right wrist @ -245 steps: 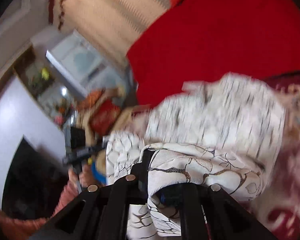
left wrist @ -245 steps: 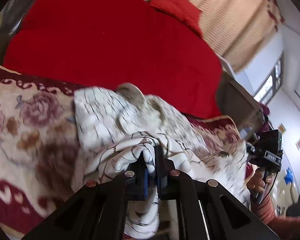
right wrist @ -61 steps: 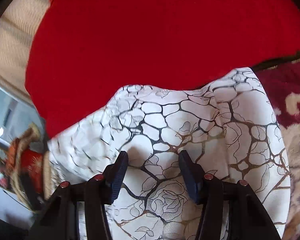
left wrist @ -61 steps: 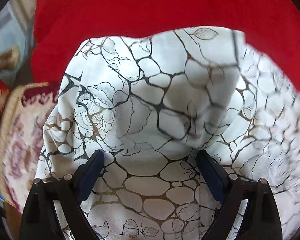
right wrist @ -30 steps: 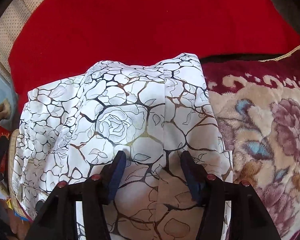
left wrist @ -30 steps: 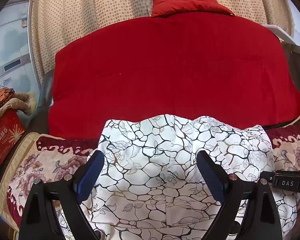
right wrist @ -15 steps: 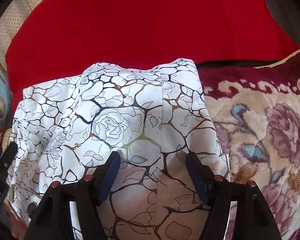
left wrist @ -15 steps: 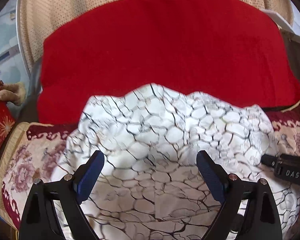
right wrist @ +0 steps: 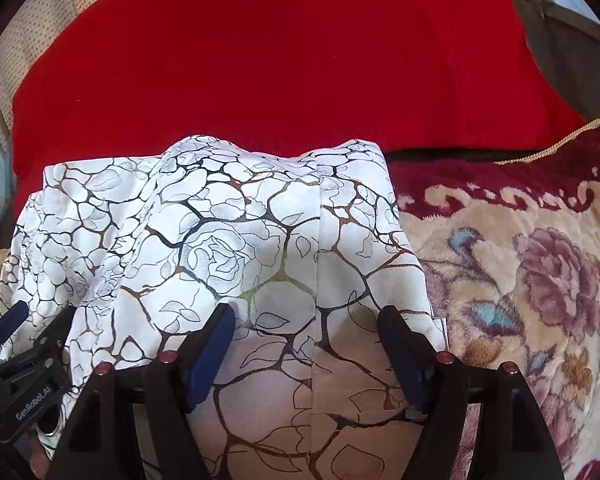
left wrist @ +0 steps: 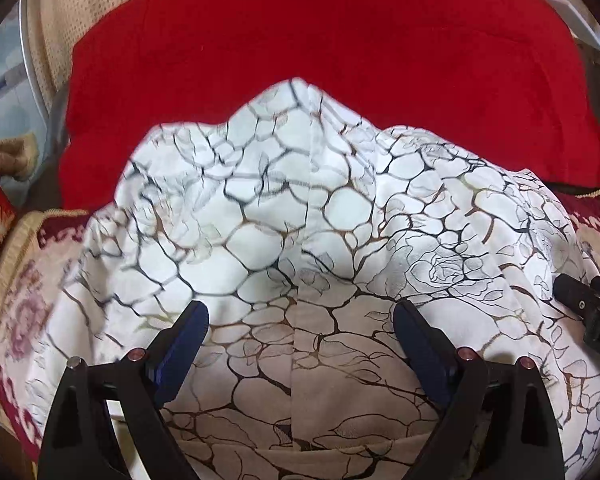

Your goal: Fold large clothes

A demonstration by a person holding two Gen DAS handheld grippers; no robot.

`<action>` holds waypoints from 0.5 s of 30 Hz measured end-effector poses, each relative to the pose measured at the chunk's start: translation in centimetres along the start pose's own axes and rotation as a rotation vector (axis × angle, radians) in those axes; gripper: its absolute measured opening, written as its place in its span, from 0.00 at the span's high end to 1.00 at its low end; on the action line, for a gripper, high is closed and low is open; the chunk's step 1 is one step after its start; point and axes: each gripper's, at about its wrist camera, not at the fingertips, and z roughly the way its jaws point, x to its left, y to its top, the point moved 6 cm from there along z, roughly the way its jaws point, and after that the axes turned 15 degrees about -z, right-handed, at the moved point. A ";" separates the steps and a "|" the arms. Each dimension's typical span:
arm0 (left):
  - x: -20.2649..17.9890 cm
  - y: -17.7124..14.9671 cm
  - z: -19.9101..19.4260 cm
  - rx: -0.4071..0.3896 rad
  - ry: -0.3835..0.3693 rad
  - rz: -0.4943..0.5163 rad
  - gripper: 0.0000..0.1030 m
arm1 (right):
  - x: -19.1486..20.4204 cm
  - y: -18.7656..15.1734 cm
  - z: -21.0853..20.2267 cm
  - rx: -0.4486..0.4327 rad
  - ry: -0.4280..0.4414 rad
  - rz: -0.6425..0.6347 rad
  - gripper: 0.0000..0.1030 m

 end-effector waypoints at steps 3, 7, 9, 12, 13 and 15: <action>0.3 -0.4 1.0 0.032 -0.022 -0.033 0.09 | 0.1 -0.1 -0.2 -0.017 -0.014 -0.010 0.25; 0.6 -0.8 1.4 0.034 -0.044 -0.055 0.09 | 0.2 -0.1 -0.3 -0.039 -0.022 -0.023 0.25; 0.8 -1.1 1.6 0.024 -0.057 -0.068 0.08 | 0.1 -0.2 -0.3 -0.049 -0.017 -0.028 0.25; 0.9 -1.4 2.4 0.028 -0.086 -0.086 0.06 | 0.1 -0.2 -0.1 -0.061 -0.007 -0.031 0.25; 1.0 -1.4 2.4 0.026 -0.092 -0.088 0.06 | 0.1 -0.2 -0.1 -0.065 -0.005 -0.033 0.25; 1.0 -1.4 2.7 0.027 -0.097 -0.087 0.05 | 0.1 -0.2 0.0 -0.070 0.001 -0.033 0.25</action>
